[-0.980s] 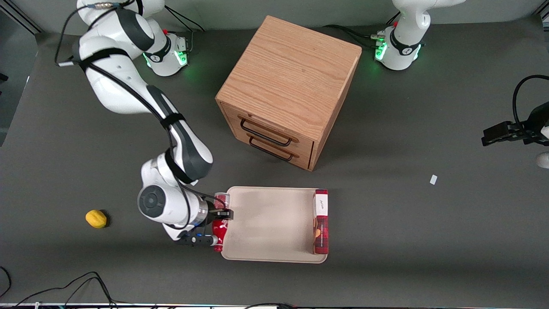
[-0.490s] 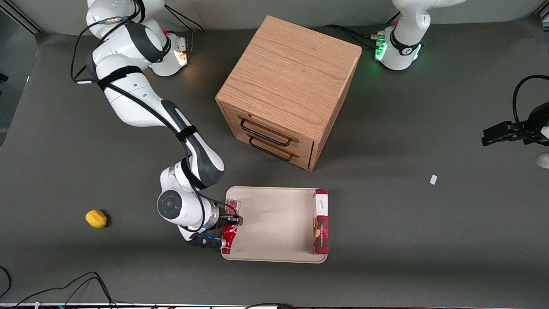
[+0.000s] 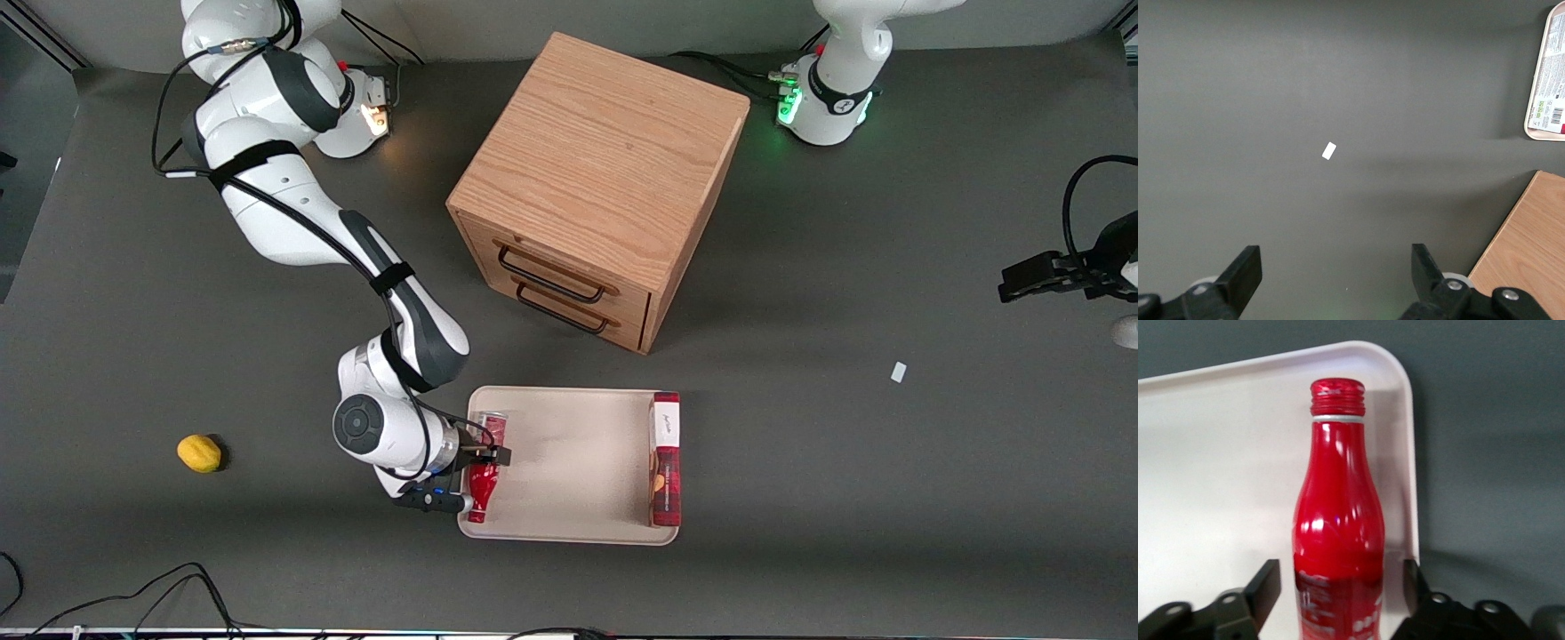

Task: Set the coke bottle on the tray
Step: 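Lower the bottle onto the tray and open the right gripper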

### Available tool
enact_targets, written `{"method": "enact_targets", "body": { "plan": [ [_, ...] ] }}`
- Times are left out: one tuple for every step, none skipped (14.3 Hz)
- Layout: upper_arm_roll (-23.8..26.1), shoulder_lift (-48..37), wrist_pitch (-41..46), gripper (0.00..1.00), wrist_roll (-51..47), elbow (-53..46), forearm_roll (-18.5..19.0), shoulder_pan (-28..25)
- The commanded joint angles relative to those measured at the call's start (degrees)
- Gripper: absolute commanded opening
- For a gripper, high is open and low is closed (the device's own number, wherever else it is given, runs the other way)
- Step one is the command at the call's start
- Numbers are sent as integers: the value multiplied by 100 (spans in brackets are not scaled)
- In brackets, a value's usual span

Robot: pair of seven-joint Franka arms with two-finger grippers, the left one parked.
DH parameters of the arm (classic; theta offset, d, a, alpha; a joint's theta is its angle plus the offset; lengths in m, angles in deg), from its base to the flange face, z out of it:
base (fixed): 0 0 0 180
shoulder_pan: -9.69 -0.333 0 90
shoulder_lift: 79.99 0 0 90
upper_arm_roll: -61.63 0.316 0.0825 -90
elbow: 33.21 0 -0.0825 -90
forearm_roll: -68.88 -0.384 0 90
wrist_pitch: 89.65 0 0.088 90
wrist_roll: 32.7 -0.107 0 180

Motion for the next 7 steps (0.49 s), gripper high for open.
{"method": "enact_targets", "body": {
  "plan": [
    [-52, 95, -97, 100, -161, -44, 64, -82],
    [-53, 95, -176, 100, -161, 18, 64, -82],
    [-53, 95, -186, 100, -161, 27, 73, -82],
    [-53, 87, -186, 100, -161, 18, 73, -82],
    [-53, 61, -186, 100, -170, 18, 64, -82],
    [-53, -1, -177, 100, -170, 10, 64, -82],
    [-44, -88, -151, 100, -170, 1, 64, -82]
  ]
}}
